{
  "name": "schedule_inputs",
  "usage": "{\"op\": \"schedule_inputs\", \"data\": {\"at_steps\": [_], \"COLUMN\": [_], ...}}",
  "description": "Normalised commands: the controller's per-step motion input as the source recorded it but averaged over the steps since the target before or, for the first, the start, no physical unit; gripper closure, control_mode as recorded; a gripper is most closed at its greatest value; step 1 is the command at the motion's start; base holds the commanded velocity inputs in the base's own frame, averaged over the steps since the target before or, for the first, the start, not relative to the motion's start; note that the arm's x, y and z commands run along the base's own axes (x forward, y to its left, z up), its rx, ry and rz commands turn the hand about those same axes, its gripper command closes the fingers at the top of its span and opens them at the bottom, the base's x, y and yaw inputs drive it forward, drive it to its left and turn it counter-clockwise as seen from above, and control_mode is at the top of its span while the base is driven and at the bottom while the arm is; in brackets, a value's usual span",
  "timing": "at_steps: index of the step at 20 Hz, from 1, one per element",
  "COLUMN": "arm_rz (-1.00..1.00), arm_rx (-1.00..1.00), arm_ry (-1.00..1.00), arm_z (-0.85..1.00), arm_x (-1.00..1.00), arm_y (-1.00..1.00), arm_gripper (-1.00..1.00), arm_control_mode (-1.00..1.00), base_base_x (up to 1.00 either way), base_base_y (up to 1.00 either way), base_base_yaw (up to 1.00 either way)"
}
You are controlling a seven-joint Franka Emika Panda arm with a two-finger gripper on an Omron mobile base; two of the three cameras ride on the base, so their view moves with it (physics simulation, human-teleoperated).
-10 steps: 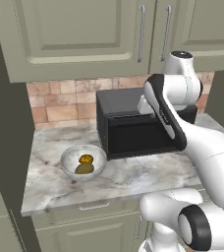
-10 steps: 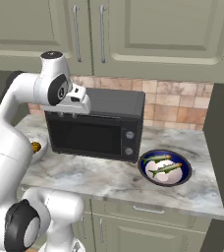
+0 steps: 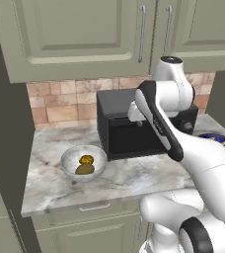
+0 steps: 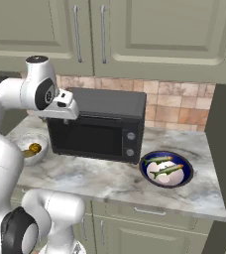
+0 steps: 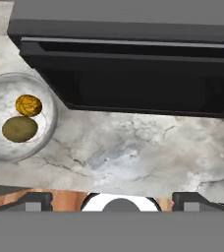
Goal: Place the bowl with the potato and lemon on the top shelf of the fridge. Place the bowl with the fishs on the second highest shelf of the fridge.
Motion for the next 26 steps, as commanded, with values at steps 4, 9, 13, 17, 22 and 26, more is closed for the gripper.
{"op": "schedule_inputs", "data": {"at_steps": [4, 9, 13, 17, 22, 26], "arm_rz": [-0.01, -0.08, -0.13, -0.09, -0.03, -0.06], "arm_rx": [0.0, 0.0, 0.0, 0.01, 0.07, 0.01], "arm_ry": [0.15, 0.22, 0.14, 0.06, 0.03, 0.0], "arm_z": [-0.95, -1.0, -0.63, -0.41, -0.71, -0.38], "arm_x": [-0.24, -0.03, 0.21, 0.38, 0.07, 0.17], "arm_y": [1.0, 0.95, 0.81, 0.39, 0.07, 0.02], "arm_gripper": [-1.0, -1.0, -1.0, -1.0, -1.0, -1.0], "arm_control_mode": [-1.0, -1.0, -1.0, -1.0, -1.0, -1.0], "base_base_x": [0.0, 0.0, 0.0, 0.0, 0.0, 0.0], "base_base_y": [0.0, 0.0, 0.0, 0.0, 0.0, 0.0], "base_base_yaw": [0.0, 0.0, 0.0, 0.0, 0.0, 0.0]}}
